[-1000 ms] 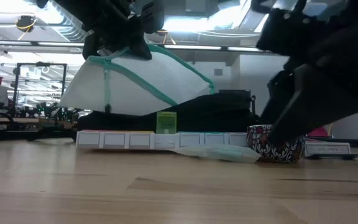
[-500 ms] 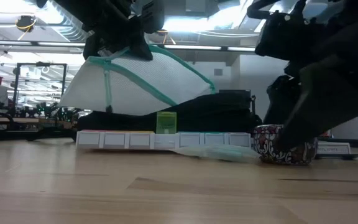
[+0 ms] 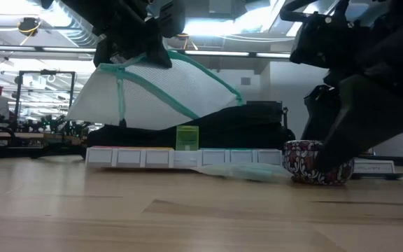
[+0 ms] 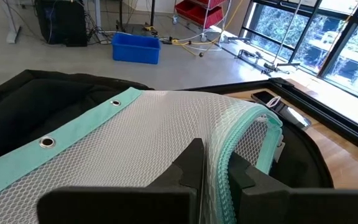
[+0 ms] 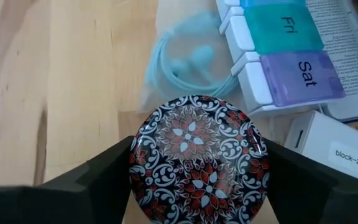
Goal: Unpack backpack
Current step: Put the scented candle into the blue zip bag
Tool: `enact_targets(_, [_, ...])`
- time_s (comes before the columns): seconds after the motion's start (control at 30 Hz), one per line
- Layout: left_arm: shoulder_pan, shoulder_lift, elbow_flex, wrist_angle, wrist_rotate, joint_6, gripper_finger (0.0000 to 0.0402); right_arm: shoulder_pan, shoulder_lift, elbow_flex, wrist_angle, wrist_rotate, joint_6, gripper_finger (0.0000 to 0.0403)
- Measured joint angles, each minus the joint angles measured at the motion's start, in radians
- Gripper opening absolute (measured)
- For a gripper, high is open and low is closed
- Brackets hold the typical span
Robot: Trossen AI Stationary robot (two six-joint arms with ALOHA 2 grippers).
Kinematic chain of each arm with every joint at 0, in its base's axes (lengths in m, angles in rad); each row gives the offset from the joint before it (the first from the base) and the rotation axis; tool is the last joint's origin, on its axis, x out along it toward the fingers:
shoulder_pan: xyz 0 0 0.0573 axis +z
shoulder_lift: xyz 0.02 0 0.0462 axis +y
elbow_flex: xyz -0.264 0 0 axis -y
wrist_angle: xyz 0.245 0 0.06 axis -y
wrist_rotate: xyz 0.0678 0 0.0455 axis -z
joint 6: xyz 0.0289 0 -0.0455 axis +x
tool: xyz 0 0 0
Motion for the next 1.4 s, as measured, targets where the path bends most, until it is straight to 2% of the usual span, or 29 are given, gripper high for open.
enact_targets(0.2, [0.0, 0.0, 0.0, 0.0, 0.0, -0.008, 0.0006, 0.0, 0.0, 0.0, -0.002, 0.0, -0.004, 0.0298])
enact_targets(0.33, [0.0, 0.0, 0.0, 0.0, 0.0, -0.014, 0.0006, 0.0, 0.0, 0.0, -0.002, -0.001, -0.023, 0.0295])
enact_targets(0.57, [-0.003, 0.0, 0.0, -0.002, 0.001, 0.115, 0.0006, 0.0, 0.0, 0.004, 0.004, -0.002, -0.029, 0.0284])
enact_targets(0.83, [-0.003, 0.0, 0.0, -0.007, 0.004, 0.197, 0.0006, 0.0, -0.033, 0.004, 0.023, -0.007, -0.062, 0.0284])
enact_targets(1.0, [-0.003, 0.0, 0.0, -0.008, 0.056, 0.217, 0.0006, 0.0, -0.111, 0.004, 0.075, -0.005, -0.139, 0.0284])
enact_targets(1.2, [-0.003, 0.0, 0.0, -0.01, 0.158, 0.217, 0.0006, -0.021, -0.194, 0.006, 0.169, 0.025, -0.313, 0.0283])
enact_targets(1.4, [-0.003, 0.0, 0.0, -0.009, 0.251, 0.217, 0.0006, -0.035, -0.209, 0.006, 0.186, 0.035, -0.34, 0.0283])
